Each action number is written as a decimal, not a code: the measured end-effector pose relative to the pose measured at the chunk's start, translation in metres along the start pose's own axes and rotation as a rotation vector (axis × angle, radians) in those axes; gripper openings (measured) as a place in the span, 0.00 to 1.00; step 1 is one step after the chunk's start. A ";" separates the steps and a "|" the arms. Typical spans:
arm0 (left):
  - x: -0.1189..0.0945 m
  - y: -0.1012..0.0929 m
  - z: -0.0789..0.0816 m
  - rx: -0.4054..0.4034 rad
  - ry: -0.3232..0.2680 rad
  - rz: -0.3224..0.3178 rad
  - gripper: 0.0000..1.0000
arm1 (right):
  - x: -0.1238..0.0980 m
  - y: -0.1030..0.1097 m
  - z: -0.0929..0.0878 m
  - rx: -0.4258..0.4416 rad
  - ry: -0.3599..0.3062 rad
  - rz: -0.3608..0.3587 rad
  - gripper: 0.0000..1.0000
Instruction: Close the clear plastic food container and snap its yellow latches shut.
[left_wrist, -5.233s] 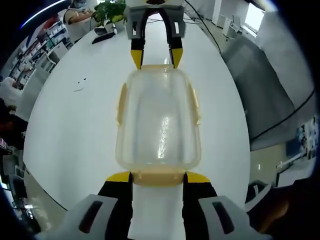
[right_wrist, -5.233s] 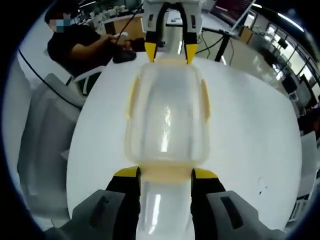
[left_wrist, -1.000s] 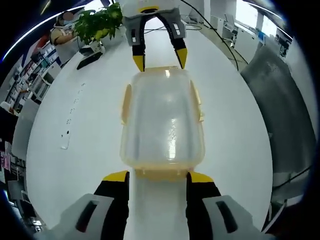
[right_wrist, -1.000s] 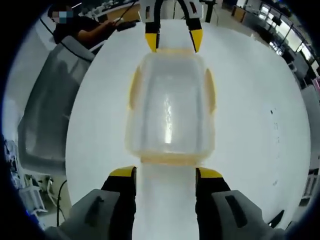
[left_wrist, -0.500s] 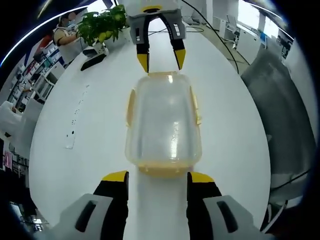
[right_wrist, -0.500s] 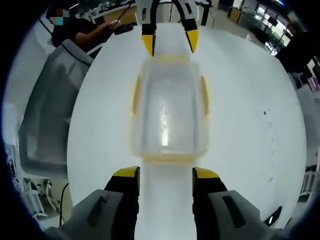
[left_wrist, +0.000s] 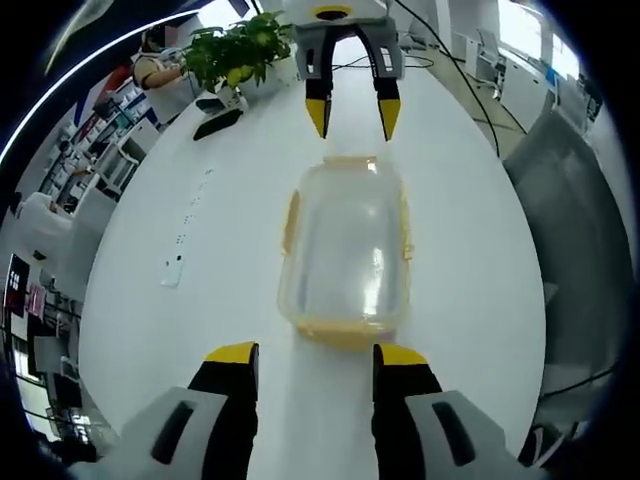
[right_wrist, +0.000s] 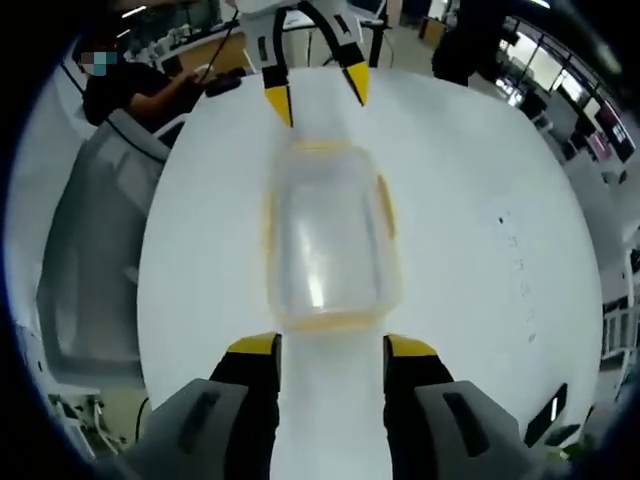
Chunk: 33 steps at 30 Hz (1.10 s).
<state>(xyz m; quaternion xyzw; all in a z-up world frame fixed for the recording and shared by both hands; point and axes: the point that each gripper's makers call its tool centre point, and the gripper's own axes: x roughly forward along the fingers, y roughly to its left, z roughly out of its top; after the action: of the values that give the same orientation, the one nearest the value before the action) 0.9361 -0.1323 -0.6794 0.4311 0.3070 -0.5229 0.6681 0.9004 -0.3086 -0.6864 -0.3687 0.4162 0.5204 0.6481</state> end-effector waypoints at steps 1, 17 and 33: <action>-0.001 0.000 0.001 -0.006 -0.002 0.003 0.38 | -0.001 0.000 0.000 0.004 -0.003 -0.003 0.36; -0.004 0.003 -0.011 -0.197 0.035 0.092 0.32 | -0.005 -0.012 -0.002 0.165 -0.086 -0.151 0.31; 0.005 0.003 -0.009 -0.399 -0.019 0.138 0.28 | -0.004 -0.018 -0.006 0.444 -0.233 -0.273 0.25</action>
<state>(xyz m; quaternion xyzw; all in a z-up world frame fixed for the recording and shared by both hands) 0.9403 -0.1264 -0.6867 0.3051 0.3681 -0.4089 0.7773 0.9169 -0.3191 -0.6846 -0.2080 0.3894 0.3631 0.8205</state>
